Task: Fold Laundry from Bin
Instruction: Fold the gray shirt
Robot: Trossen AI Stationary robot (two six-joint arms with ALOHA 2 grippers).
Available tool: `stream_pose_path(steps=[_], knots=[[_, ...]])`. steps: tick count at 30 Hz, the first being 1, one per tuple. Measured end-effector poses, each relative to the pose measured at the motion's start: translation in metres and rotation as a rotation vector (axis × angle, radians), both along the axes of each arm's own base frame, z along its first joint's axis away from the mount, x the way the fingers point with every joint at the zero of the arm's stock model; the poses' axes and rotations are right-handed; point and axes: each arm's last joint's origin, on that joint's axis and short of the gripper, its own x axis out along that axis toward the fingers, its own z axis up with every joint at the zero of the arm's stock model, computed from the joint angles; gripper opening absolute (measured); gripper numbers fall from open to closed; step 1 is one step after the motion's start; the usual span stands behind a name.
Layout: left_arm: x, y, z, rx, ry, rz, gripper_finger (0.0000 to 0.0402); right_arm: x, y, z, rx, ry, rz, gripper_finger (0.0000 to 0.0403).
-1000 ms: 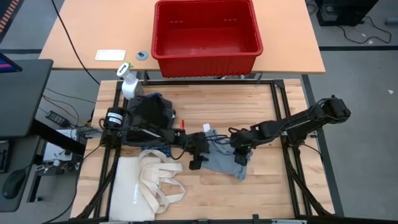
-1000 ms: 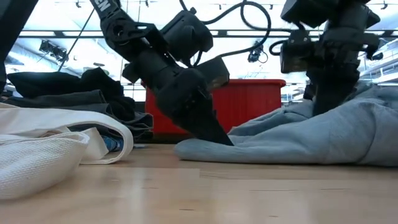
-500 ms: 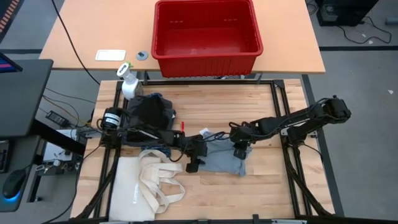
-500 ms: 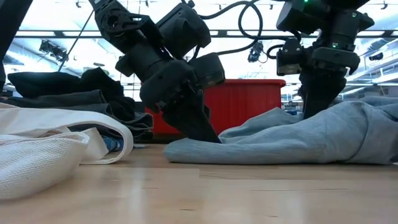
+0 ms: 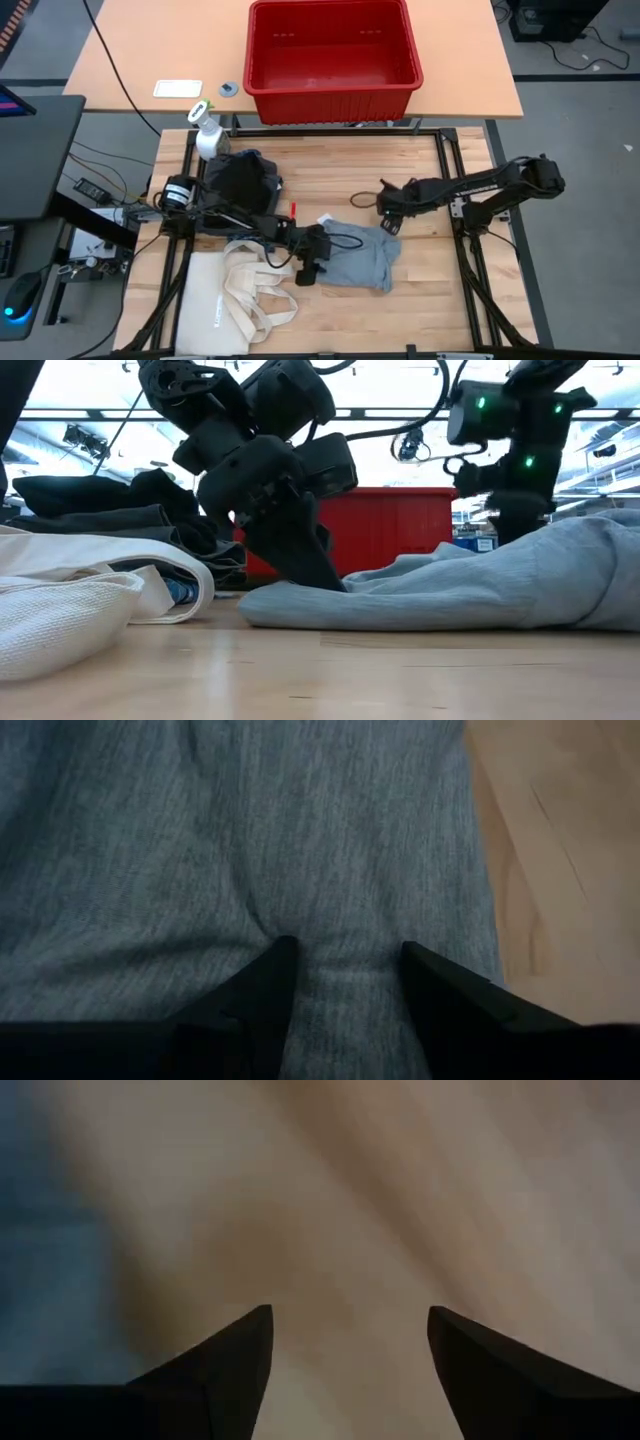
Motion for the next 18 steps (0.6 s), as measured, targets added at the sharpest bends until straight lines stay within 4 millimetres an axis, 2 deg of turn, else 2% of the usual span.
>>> stream_pose_path(steps=[4, 9, 13, 18], knots=[[-0.007, 0.001, 0.008, 0.023, 0.048, 0.009, 0.0191, 0.012, 0.03, 0.009, 0.039, -0.164, 0.198, 0.0267], [-0.017, 0.002, 0.021, 0.096, 0.085, 0.037, 0.0191, 0.019, 0.073, 0.013, -0.022, -0.369, 0.369, 0.0261], [-0.022, -0.002, 0.022, 0.162, 0.105, 0.039, 0.0191, 0.013, 0.098, 0.004, -0.061, -0.498, 0.406, 0.0258], [-0.024, -0.009, 0.024, 0.237, 0.082, 0.016, 0.0191, -0.001, 0.112, -0.011, -0.125, -0.603, 0.371, 0.0258]])
